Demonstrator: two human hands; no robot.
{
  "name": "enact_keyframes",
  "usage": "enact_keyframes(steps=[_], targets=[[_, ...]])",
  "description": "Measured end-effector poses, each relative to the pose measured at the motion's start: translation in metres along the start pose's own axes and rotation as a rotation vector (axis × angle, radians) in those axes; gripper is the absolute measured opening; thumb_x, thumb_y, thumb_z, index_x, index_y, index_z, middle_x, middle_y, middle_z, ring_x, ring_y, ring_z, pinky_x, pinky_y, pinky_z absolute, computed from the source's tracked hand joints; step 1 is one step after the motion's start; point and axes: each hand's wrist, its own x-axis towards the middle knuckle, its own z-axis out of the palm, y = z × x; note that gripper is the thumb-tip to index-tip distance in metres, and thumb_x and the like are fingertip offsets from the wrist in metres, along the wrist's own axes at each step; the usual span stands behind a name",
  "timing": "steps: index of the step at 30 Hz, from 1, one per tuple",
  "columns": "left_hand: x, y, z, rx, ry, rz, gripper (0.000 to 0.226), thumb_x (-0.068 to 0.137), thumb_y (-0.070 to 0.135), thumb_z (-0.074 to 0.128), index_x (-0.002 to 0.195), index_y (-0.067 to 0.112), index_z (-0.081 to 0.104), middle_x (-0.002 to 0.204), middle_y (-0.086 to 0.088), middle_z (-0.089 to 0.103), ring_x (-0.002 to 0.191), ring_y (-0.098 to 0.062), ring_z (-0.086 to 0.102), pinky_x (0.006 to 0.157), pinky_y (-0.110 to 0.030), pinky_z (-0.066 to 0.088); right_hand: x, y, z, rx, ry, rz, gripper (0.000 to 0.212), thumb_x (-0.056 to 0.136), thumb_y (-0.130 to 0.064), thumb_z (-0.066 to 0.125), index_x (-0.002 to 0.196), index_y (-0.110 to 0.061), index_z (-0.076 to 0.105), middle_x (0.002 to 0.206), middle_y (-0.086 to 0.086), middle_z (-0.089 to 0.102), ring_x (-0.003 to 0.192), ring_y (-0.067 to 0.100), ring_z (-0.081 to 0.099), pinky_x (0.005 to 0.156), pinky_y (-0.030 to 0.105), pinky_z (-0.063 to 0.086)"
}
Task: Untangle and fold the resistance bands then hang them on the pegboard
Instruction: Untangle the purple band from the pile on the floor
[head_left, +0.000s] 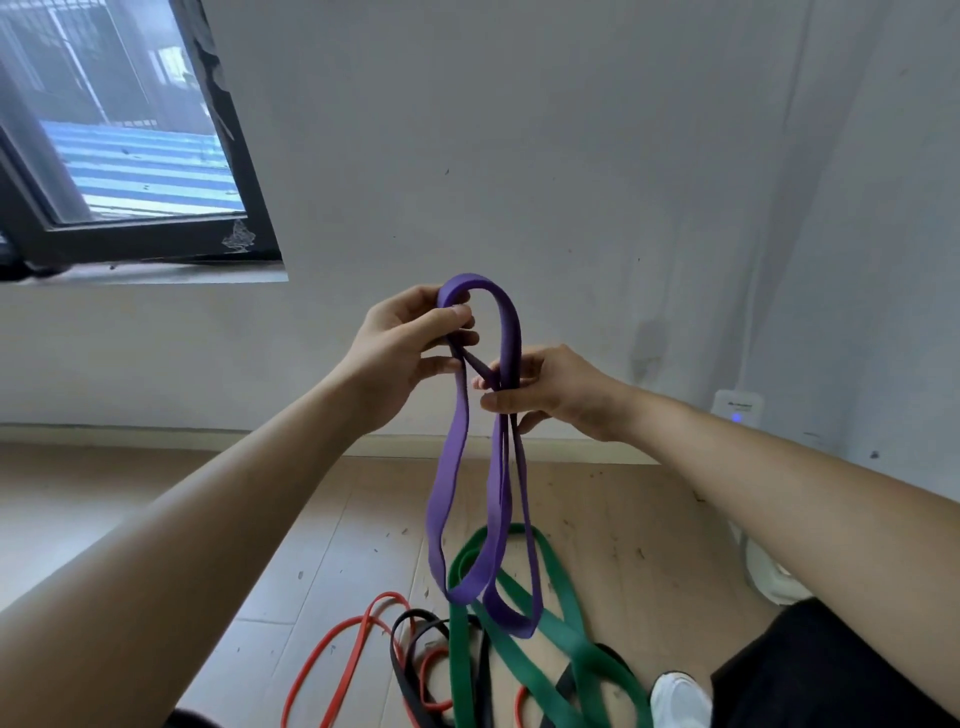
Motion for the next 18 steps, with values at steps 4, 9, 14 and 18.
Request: enact_keyframes(steps=[4, 9, 14, 18], targets=[[0.000, 0.001, -0.001, -0.097, -0.032, -0.007, 0.022, 0.085, 0.015, 0.067, 0.105, 0.011, 0.061, 0.086, -0.002, 0.064, 0.092, -0.025, 0.065, 0.077, -0.036, 0.055, 0.001, 0.000, 0.006, 0.043, -0.050, -0.033, 0.022, 0.088, -0.008, 0.075, 0.110, -0.007, 0.073, 0.098, 0.007, 0.076, 0.088, 0.025, 0.074, 0.076, 0.035, 0.061], [0.002, 0.002, -0.003, -0.210, -0.045, -0.021, 0.012, 0.089, 0.012, 0.063, 0.100, 0.013, 0.059, 0.086, -0.002, 0.061, 0.091, -0.023, 0.065, 0.075, -0.033, 0.056, 0.003, -0.003, 0.012, 0.076, -0.038, -0.051, 0.027, 0.088, -0.013, 0.077, 0.114, -0.013, 0.072, 0.104, 0.005, 0.077, 0.092, 0.022, 0.074, 0.077, 0.033, 0.061], [0.001, 0.005, -0.014, 0.014, 0.001, -0.039, 0.024, 0.083, 0.021, 0.069, 0.105, 0.014, 0.063, 0.082, 0.002, 0.066, 0.088, -0.021, 0.068, 0.068, -0.030, 0.055, 0.005, -0.007, 0.012, 0.039, -0.058, -0.025, 0.016, 0.086, -0.007, 0.077, 0.102, -0.007, 0.074, 0.083, 0.005, 0.068, 0.073, 0.019, 0.069, 0.066, 0.025, 0.056], [-0.002, 0.008, -0.019, 0.348, 0.017, 0.020, 0.030, 0.083, 0.032, 0.082, 0.108, 0.016, 0.073, 0.071, 0.007, 0.067, 0.069, -0.013, 0.065, 0.056, -0.024, 0.050, 0.003, -0.006, 0.016, -0.050, -0.142, 0.014, 0.015, 0.085, -0.006, 0.079, 0.099, -0.004, 0.073, 0.079, 0.004, 0.066, 0.070, 0.019, 0.068, 0.065, 0.028, 0.057]])
